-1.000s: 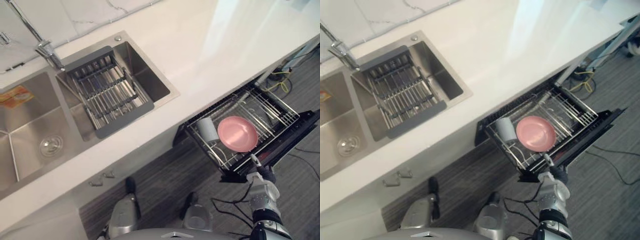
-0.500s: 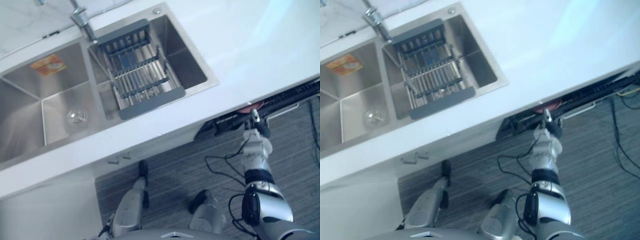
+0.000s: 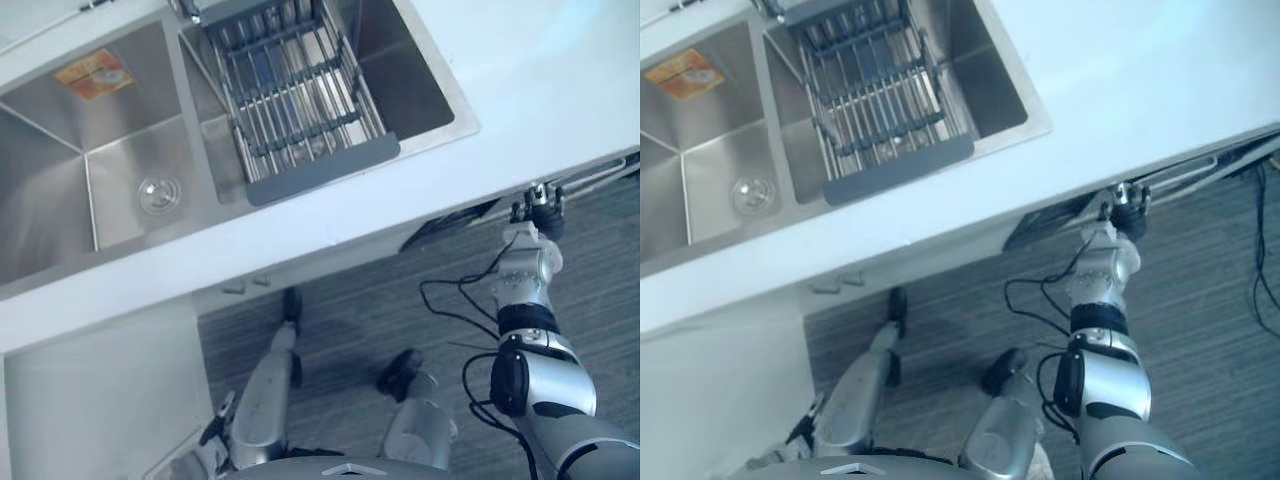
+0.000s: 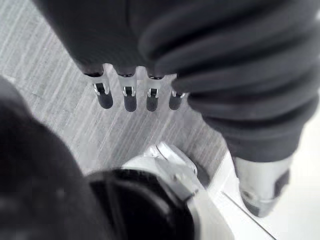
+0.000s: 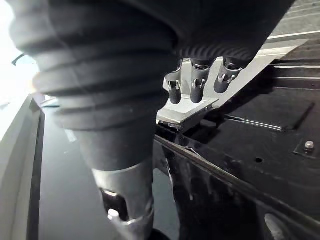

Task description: Walk over to the sink, pick up the cup, carry it to the dishwasher, place the cup inside the dishwasher, then close the dishwasher door

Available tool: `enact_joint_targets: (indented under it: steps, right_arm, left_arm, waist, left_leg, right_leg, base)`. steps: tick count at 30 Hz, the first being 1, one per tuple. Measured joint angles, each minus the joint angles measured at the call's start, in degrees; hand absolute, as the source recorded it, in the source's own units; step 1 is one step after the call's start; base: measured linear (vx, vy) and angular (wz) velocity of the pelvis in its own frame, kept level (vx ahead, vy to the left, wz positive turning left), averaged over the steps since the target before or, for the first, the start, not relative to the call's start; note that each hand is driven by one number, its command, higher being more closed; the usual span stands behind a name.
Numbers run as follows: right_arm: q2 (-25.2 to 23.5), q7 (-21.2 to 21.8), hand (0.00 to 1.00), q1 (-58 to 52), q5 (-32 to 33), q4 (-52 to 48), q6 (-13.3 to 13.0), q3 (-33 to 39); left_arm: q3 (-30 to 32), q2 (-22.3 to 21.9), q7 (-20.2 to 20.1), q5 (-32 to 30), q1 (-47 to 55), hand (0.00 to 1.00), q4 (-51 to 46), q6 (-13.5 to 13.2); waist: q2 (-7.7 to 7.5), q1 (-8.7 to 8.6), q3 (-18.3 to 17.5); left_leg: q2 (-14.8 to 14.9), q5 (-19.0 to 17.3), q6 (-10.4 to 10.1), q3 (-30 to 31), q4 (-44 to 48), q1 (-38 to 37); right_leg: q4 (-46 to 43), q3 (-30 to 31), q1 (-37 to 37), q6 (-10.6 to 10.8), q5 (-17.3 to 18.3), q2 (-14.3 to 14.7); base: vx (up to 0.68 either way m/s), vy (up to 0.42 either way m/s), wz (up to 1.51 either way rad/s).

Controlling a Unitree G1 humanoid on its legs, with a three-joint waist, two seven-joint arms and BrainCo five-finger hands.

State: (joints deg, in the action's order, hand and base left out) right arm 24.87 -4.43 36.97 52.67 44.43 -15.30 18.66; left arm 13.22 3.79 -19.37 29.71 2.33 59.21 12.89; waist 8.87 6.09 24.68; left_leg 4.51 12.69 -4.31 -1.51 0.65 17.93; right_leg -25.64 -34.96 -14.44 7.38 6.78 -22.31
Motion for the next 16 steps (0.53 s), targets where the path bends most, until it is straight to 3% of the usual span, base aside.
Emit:
enact_joint_targets:
  steps: [3, 9, 11, 15, 16]
  right_arm:
    - [-4.28, -2.43, 0.0, -7.47, -6.99, -4.78, -0.79, -2.88]
    - [-17.48, -7.01, 0.0, -26.71, -14.9, -4.87, -0.91, -8.03]
    - [-18.39, -6.69, 0.0, -31.27, -15.7, -3.38, -0.85, -7.98]
    - [-19.2, -3.12, 0.0, -39.49, -23.92, 2.52, 0.79, -9.26]
    - [-19.36, -2.78, 0.0, -40.31, -24.43, 3.44, 1.01, -9.24]
  left_arm:
    - [-3.09, 0.37, -0.98, 3.37, -1.48, 0.0, -2.59, -1.67]
    - [-7.1, 2.51, 1.09, 8.8, 0.08, 0.0, -2.72, 0.25]
    - [-7.32, 2.94, 1.67, 9.49, 0.91, 0.0, -1.88, 0.44]
    - [-8.8, 5.25, 2.15, 9.58, 3.72, 0.0, 1.68, 1.2]
    - [-8.8, 5.43, 2.27, 9.63, 3.87, 0.0, 2.22, 1.42]
  waist:
    - [-0.75, -0.47, 0.46]
    - [-2.17, -2.09, 0.03]
    - [-3.06, -3.53, -0.45]
    - [-6.45, -5.72, -5.85]
    - [-6.68, -5.91, -6.45]
  left_leg:
    - [-0.11, 1.13, -0.28, 0.05, -3.11, -3.3]
    - [0.52, 0.55, -1.01, -2.31, -5.09, -9.23]
    - [0.81, -0.17, -1.05, -3.65, -5.11, -11.21]
    - [1.79, -2.57, -2.04, -8.29, -5.14, -16.66]
    - [2.01, -2.84, -2.1, -8.59, -5.14, -17.15]
  right_leg:
    - [1.17, 0.03, 2.45, -0.15, -0.55, 0.32]
    - [4.17, 1.35, 7.08, 0.71, -0.95, 1.78]
    - [6.19, 2.25, 8.87, 0.96, -1.81, 2.59]
    - [11.7, 4.53, 13.44, 1.42, -3.42, 4.78]
    - [12.43, 4.55, 14.1, 1.43, -3.69, 5.04]
  base:
    - [0.06, -0.023, 0.05]
    - [0.08, -0.09, -0.15]
    - [0.08, -0.066, -0.44]
    - [0.08, -0.058, -0.5]
    - [0.04, -0.039, -0.24]
